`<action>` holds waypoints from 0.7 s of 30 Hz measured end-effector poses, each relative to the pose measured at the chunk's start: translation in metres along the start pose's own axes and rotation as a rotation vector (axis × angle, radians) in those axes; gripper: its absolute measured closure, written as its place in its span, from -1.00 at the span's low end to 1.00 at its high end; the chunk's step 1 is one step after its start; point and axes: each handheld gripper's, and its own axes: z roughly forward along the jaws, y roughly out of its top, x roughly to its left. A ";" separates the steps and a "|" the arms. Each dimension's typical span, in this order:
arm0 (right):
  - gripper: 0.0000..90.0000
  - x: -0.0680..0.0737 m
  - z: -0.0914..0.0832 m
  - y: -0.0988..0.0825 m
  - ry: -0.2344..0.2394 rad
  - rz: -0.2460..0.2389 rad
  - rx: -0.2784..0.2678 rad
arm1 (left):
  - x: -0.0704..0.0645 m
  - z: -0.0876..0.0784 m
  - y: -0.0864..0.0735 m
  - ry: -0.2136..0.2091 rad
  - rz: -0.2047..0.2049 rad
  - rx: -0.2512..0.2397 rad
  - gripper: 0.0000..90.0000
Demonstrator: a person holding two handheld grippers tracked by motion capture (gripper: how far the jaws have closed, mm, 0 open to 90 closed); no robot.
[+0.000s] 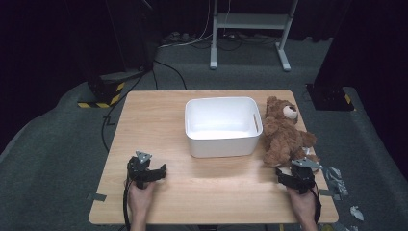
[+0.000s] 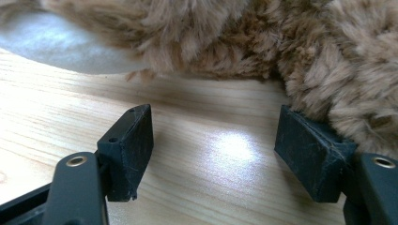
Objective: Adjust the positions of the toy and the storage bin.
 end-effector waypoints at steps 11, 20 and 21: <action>-0.40 0.000 0.001 0.002 0.014 -0.022 0.006 | 0.000 0.000 0.000 0.006 0.009 0.001 -0.80; -0.57 0.001 -0.004 -0.001 0.071 0.019 -0.014 | 0.000 0.000 0.000 0.006 0.009 0.001 -0.80; -0.58 0.001 -0.007 -0.002 0.078 0.015 -0.018 | 0.000 0.000 0.000 0.006 0.009 0.001 -0.80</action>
